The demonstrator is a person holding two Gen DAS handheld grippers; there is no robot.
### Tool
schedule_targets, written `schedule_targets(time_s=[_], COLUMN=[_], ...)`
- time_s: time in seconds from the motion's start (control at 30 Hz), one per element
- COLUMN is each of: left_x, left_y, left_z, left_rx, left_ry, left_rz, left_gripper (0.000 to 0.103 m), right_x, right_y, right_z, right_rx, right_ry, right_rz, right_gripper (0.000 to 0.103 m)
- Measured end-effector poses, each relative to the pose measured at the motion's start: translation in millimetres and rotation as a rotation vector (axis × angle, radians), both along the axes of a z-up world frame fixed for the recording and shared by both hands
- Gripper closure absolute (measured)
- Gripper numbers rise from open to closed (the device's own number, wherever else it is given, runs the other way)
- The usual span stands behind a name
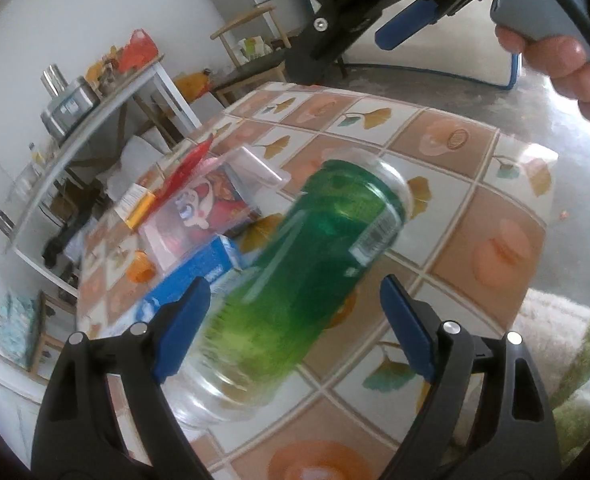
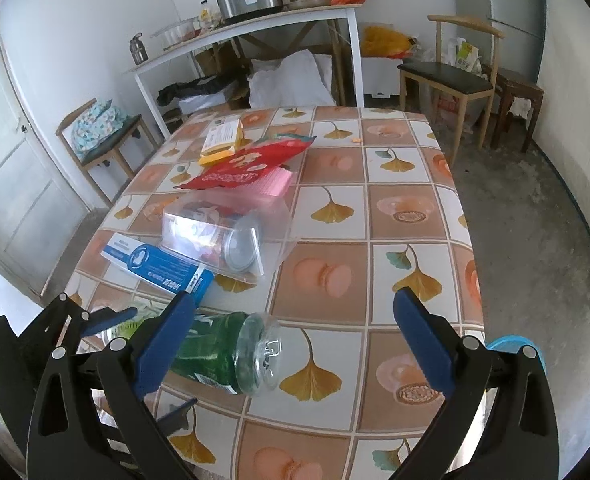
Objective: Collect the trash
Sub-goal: 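Grasp the green plastic bottle with the left tool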
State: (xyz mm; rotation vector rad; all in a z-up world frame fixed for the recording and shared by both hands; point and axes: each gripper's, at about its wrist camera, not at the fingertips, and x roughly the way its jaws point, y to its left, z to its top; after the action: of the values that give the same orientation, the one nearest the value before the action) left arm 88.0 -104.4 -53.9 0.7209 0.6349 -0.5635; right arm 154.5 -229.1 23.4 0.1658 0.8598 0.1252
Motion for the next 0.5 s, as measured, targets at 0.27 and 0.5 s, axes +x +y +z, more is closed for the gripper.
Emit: schedule_targets(time_s=[0.27,0.5], left_x=[21.7,4.7], left_y=[-3.2,-4.9], left_z=[-20.7,-15.9], left_rx=[0.166,0.162], left_ry=[0.013,-0.012], left_rz=[-0.008,-0.003], left_gripper=[0.019,0.029], right_x=[-11.3,-13.6], right_y=[-10.3,-14.9], right_z=[-0.6,0.7], right_rx=[0.05,0.046], right_ry=[-0.005,-0.005], right_rz=[-0.007,0.005], right_gripper=[0.006,0.006])
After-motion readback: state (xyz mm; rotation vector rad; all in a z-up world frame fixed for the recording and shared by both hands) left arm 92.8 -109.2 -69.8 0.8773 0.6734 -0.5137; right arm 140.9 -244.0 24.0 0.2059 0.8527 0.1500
